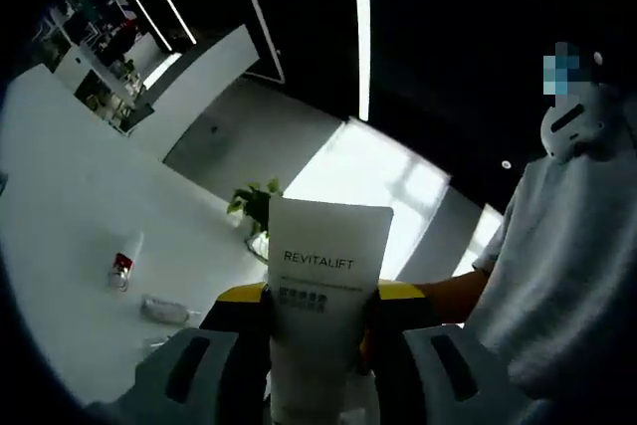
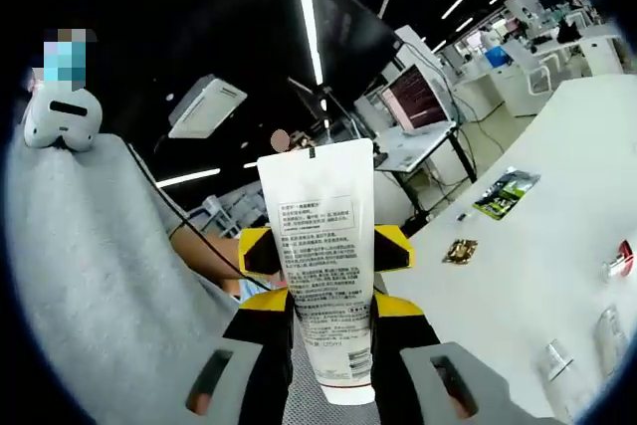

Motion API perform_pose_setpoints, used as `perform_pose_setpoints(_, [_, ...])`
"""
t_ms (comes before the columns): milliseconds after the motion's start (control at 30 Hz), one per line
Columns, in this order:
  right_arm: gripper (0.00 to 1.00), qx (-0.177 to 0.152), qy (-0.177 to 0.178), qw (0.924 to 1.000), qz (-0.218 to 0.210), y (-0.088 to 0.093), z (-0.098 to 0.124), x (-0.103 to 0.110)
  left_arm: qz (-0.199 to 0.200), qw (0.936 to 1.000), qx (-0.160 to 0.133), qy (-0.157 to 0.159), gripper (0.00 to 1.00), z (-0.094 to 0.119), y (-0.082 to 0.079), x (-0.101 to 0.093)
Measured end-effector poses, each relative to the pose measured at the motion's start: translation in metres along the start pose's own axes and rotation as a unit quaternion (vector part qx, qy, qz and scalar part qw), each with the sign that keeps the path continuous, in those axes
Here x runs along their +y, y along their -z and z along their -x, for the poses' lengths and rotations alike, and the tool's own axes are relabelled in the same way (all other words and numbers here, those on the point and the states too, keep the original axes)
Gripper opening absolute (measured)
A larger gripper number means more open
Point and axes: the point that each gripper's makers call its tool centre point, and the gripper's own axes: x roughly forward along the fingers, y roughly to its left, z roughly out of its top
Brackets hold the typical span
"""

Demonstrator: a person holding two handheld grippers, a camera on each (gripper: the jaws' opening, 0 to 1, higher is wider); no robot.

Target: Arrange the skincare products in the storage area until every visible bottle or jar stands upright without overlapping.

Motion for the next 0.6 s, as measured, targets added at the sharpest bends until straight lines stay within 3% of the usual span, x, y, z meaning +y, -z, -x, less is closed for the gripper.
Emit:
perform_pose_setpoints(167, [0.26, -0.022, 0.005, 0.9996, -0.014, -0.005, -0.003, -0.004, 0.007, 0.9995, -0.01, -0.03, 0.33, 0.001, -0.005, 0.007])
perform_pose_setpoints(300, [0.26, -0.033, 0.03, 0.999, 0.0, -0.011, -0.006, -0.011, 0.006, 0.9975, -0.02, -0.067, 0.33, 0.0, -0.012, 0.018])
perform_pose_setpoints(400, [0.27, -0.034, 0.079, 0.9954, 0.042, -0.014, -0.009, -0.021, -0.001, 0.9952, -0.017, -0.097, 0.32, -0.002, -0.016, 0.027])
perform_pose_setpoints(600, [0.3, -0.047, 0.158, 0.9843, 0.062, -0.022, -0.015, -0.034, -0.021, 0.988, -0.025, -0.151, 0.32, -0.002, -0.024, 0.041])
